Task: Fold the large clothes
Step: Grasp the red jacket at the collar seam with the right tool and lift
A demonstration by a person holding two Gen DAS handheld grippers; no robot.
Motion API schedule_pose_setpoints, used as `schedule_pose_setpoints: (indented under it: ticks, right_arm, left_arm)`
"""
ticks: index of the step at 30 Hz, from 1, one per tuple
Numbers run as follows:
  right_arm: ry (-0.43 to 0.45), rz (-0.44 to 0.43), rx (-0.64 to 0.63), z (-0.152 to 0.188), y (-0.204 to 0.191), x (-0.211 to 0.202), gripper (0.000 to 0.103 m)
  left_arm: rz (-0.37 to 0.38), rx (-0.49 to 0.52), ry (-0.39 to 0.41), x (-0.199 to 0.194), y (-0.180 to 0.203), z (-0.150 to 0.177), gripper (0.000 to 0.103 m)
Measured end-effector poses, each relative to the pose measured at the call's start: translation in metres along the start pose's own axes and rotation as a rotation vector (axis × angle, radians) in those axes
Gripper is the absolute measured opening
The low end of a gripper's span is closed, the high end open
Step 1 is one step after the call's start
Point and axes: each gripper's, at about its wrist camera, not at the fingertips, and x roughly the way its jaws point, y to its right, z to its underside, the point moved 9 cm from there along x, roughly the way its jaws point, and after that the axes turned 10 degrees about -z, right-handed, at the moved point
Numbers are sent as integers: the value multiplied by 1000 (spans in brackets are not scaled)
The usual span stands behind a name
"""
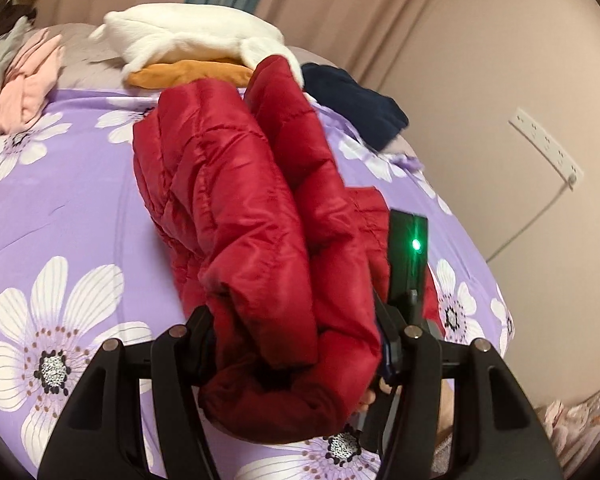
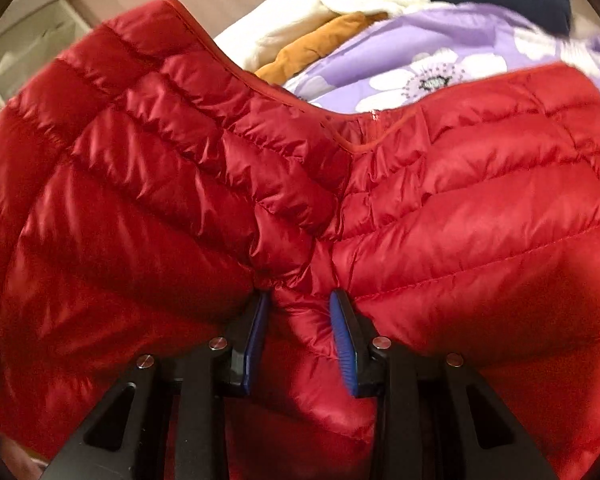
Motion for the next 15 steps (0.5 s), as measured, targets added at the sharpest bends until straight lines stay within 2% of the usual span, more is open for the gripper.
schedule_pose_setpoints:
  ticks: [4,15]
  right_arm:
    - [0,-31,40,-1,3,-1,32]
    - [10,-51,66,0,5,0,31]
  left_arm:
    - [5,20,-15,6,10,2,58]
    - [-10,48,-27,8,19,5,58]
